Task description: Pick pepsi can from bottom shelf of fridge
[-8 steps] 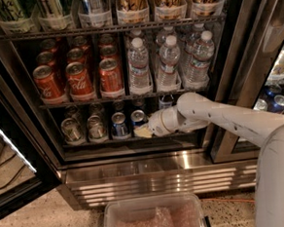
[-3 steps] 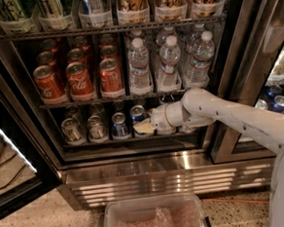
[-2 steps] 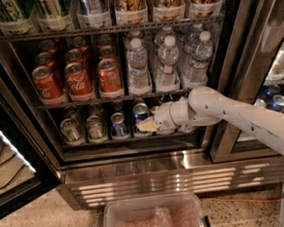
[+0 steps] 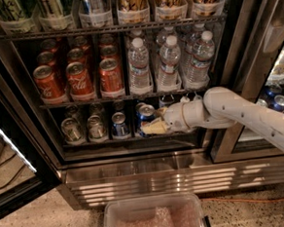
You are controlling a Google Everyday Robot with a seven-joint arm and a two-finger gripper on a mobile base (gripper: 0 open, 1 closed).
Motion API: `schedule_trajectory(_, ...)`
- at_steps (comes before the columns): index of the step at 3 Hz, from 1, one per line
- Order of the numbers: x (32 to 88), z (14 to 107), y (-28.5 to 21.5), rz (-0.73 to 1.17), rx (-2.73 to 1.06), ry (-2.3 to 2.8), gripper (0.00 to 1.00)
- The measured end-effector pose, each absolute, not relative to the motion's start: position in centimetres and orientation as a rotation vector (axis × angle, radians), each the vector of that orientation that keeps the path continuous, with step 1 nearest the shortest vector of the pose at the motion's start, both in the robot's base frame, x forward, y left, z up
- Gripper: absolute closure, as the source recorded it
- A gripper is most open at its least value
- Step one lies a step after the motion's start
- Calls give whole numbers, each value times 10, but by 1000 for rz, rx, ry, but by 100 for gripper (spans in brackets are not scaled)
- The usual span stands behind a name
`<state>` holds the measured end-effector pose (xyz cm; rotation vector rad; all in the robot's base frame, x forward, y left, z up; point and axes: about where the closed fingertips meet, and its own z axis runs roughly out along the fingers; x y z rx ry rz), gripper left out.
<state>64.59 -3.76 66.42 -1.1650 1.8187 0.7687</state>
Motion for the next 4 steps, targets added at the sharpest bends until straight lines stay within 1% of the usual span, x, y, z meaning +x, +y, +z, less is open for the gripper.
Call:
schedule_trajectory(1,615,679,-60,885,-1124,1820,100)
schedule_trajectory(2,588,690,-76,943,-1104,1828,100)
schedule_trajectory(3,574,693,-82,995,-1104,1838,100)
schedule_trajectory(4,574,693,-82,995,-1104,1838,100)
